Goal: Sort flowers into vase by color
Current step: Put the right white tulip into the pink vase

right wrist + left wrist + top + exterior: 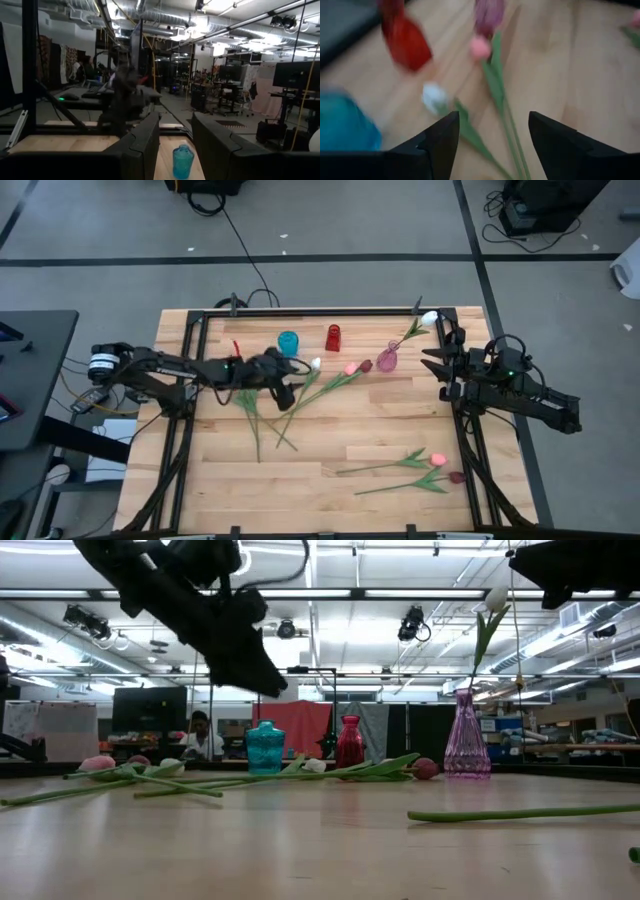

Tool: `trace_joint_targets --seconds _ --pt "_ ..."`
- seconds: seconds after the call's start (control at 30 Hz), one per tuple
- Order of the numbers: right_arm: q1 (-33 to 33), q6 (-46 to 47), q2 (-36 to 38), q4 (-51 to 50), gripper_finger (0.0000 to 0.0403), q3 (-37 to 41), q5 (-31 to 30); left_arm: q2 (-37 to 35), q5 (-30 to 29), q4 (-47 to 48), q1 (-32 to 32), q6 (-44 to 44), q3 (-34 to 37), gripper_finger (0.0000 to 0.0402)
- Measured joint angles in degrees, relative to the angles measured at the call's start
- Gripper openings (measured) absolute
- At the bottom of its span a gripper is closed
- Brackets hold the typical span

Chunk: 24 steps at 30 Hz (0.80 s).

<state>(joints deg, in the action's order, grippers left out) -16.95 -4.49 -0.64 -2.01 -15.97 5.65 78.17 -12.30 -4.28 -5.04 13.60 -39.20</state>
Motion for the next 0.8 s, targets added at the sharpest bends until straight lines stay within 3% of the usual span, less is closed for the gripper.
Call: trace_joint_targets --seconds 0.33,0.63,0.8 --pt "0.0 -0.9 0.0 0.9 0.0128 0.0 0.0 13.8 -0.9 16.2 2.1 13.6 -8.5 0.0199" --pt "0.0 -1.5 0.0 0.9 0.0128 0.0 0.0 22.1 -3.3 26.5 2.0 13.6 -18.7 0.0178" --pt "0.0 -1.5 0.0 0.9 0.0128 0.0 0.0 24.2 -3.2 28.9 2.0 14.8 -20.3 0.0176"
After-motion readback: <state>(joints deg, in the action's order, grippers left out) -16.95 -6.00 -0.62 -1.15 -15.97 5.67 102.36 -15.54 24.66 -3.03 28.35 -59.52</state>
